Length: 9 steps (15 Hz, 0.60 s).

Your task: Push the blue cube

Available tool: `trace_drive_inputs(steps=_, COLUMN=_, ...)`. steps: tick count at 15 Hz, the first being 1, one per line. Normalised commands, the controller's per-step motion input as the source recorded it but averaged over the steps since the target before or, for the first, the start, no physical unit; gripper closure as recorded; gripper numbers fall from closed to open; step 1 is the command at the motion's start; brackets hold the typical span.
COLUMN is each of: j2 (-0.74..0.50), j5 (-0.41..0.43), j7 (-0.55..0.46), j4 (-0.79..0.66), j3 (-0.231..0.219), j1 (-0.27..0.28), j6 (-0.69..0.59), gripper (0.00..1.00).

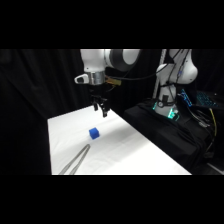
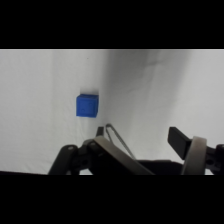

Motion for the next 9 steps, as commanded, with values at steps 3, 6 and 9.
trace_drive_inputs(steps=3, j2=0.04, j5=-0.013, j7=0.02, j4=0.07, j3=0.011, j1=-0.041, j6=0.0, gripper=0.0)
trace_drive_inputs(steps=6, j2=0.17, j5=0.01, j7=-0.05, j4=0.26, j3=-0.038, j1=-0.098, j6=0.01, gripper=0.0)
trace_drive_inputs(steps=9, j2=0.27, j5=0.057, j7=-0.12, j4=0.42, j3=-0.06, j1=-0.131, j6=-0.01, gripper=0.0)
